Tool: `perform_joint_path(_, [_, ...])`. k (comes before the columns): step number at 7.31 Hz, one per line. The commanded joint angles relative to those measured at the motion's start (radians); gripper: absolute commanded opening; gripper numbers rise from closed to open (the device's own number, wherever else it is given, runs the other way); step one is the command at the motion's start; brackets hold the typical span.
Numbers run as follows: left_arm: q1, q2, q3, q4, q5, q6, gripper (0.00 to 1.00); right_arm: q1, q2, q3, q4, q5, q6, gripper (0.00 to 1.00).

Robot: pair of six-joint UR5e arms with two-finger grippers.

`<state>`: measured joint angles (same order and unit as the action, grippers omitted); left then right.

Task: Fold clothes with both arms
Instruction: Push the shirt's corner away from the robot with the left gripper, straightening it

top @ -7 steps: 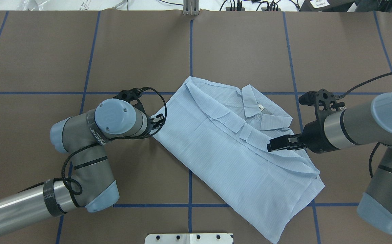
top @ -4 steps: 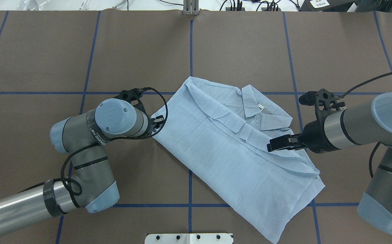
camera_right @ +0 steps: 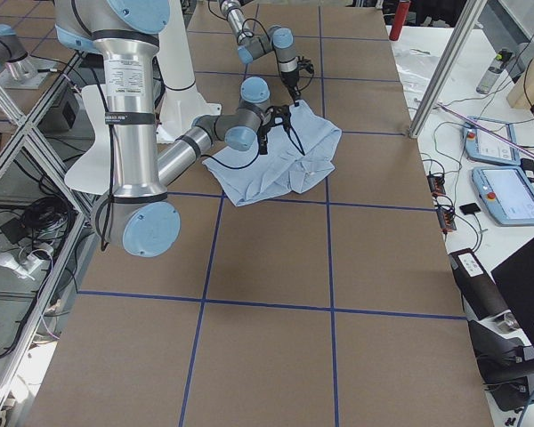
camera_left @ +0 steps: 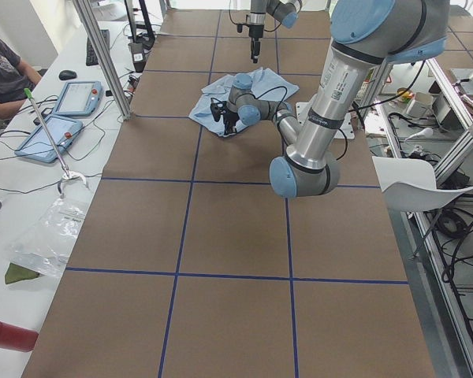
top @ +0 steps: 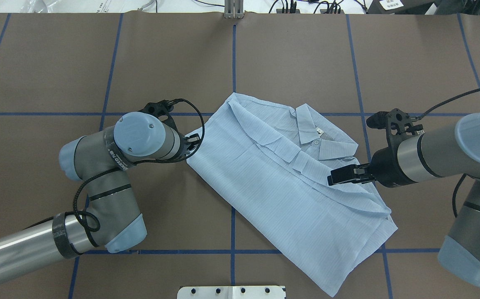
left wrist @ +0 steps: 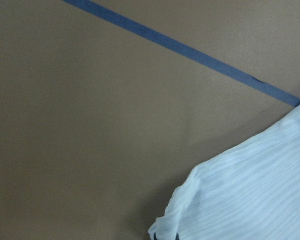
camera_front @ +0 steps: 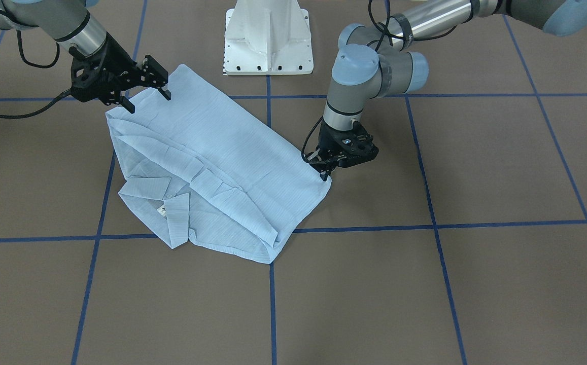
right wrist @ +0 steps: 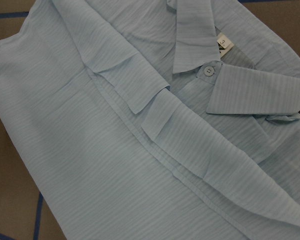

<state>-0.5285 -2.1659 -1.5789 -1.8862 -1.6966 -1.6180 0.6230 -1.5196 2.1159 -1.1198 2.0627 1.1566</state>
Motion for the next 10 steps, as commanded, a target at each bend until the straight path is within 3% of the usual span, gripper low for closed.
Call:
perform_joint_path(1, [-0.072, -0.128, 0.176, -0.046, 0.003, 0.049, 0.0, 0.007, 0.001, 0.001, 0.0, 0.004, 0.0, 1.0])
perform_joint_path(2, [-0.112, -0.179, 0.306, -0.144, 0.005, 0.099, 0.0, 0.007, 0.003, 0.001, 0.0, 0.001, 0.0, 1.0])
perform_joint_path(4, [-0.203, -0.237, 0.469, -0.313, 0.005, 0.202, 0.0, 0.007, 0.004, 0.001, 0.0, -0.001, 0.0, 1.0])
perform_joint_path(5, [-0.221, -0.323, 0.623, -0.42, 0.02, 0.223, 0.0, 0.007, 0.004, -0.002, 0.0, -0.001, 0.0, 1.0])
perform_joint_path(6, [-0.223, -0.363, 0.711, -0.514, 0.061, 0.24, 0.0, 0.009, 0.006, -0.005, 0.0, -0.003, 0.0, 1.0])
perform_joint_path(9, [-0.222, -0.463, 0.897, -0.712, 0.106, 0.277, 0.0, 0.017, 0.006, -0.011, 0.0, -0.003, 0.0, 1.0])
perform_joint_path(10, [-0.222, -0.463, 0.899, -0.718, 0.106, 0.277, 0.0, 0.023, 0.006, -0.011, 0.0, -0.004, 0.0, 1.0])
